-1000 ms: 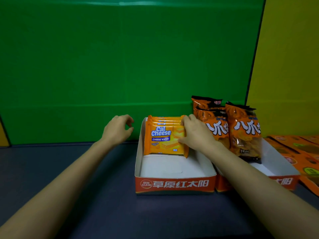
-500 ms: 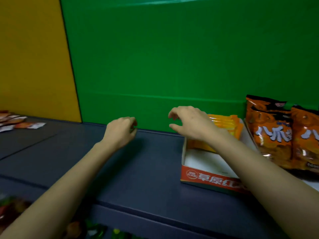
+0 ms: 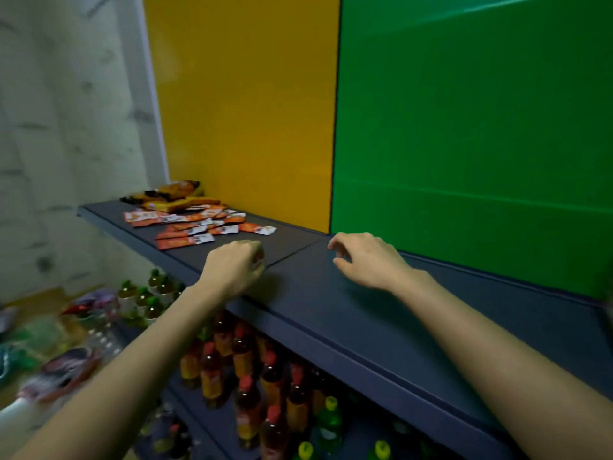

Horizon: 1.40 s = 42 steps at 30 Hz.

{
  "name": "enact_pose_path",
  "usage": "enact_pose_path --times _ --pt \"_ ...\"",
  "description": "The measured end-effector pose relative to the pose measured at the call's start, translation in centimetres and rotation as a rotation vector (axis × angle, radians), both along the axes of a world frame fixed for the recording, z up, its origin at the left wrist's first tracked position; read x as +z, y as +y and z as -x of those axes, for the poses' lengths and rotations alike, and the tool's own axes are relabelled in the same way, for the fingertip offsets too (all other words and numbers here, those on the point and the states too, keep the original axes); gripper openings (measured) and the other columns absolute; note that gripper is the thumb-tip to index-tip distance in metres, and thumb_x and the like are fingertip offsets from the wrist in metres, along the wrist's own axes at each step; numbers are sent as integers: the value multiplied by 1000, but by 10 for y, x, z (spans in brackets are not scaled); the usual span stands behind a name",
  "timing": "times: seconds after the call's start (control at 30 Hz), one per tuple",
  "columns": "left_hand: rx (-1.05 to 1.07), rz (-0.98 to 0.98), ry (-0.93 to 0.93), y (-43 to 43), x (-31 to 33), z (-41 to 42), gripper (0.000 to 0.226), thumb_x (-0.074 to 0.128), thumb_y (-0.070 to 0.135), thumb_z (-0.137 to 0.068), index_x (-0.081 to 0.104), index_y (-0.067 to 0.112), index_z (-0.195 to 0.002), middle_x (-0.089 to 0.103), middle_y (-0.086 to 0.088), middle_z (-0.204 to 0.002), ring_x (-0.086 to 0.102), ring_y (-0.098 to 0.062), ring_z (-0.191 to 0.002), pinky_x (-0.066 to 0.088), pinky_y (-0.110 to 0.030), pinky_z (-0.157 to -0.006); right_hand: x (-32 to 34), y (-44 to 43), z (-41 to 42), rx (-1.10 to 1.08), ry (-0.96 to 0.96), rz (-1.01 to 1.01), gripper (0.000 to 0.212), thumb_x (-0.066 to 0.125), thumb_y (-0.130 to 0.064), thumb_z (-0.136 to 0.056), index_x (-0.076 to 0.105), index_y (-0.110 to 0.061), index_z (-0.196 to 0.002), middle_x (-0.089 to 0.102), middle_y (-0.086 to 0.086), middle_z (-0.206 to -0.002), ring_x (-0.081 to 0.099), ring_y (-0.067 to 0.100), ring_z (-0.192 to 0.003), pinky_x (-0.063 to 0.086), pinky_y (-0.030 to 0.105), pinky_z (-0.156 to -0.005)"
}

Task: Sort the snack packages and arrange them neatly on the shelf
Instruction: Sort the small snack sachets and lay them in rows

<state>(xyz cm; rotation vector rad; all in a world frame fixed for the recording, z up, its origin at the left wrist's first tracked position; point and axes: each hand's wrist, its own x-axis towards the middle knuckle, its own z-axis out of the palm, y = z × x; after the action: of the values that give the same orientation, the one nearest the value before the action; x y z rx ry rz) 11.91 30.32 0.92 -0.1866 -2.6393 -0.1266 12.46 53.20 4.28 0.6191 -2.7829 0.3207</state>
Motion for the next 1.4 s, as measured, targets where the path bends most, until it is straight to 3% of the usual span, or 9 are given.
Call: enact_pose_path --times 0.3,0.73,0.87,1.03,1.23,1.4 --pt "155 25 4 -179 -3 -4 21 49 33 -90 60 20 -103 65 -1 -110 60 -24 -101 48 -34 -75 -17 -183 46 120 -47 73 30 50 -29 -94 52 -24 -124 61 -3 -118 56 20 -110 47 37 -86" --pt "273 0 -14 -337 -14 31 27 48 37 -92 59 19 -109 64 2 -111 61 -20 -99 49 -33 -77 -14 -356 146 191 -91 124 28 50 -27 -92 57 -20 -119 62 1 -116 57 21 -107 47 34 -82" --pt "286 -99 15 -384 -12 74 25 51 36 -91 61 19 -106 66 5 -106 62 -19 -95 48 -31 -74 -13 -404 194 190 -83 133 29 52 -27 -90 58 -21 -118 62 3 -120 56 23 -110 48 37 -90" --pt "254 -146 -11 -431 -3 154 22 53 37 -89 62 19 -98 67 0 -104 62 -22 -94 52 -36 -76 -4 -451 264 139 -103 145 29 56 -28 -89 59 -18 -116 63 5 -118 58 25 -109 49 37 -87" --pt "249 -145 31 -482 5 238 25 54 35 -90 61 14 -101 66 -3 -106 61 -22 -97 41 -30 -68 7 -492 342 59 -126 180 33 55 -28 -90 58 -16 -121 62 6 -119 56 24 -110 45 32 -85" --pt "226 -209 15 -517 0 293 34 53 37 -91 59 10 -110 63 -7 -114 58 -24 -104 45 -35 -79 14 -518 385 -33 -122 76 37 55 -34 -90 56 -15 -122 58 10 -126 53 28 -116 46 38 -95"
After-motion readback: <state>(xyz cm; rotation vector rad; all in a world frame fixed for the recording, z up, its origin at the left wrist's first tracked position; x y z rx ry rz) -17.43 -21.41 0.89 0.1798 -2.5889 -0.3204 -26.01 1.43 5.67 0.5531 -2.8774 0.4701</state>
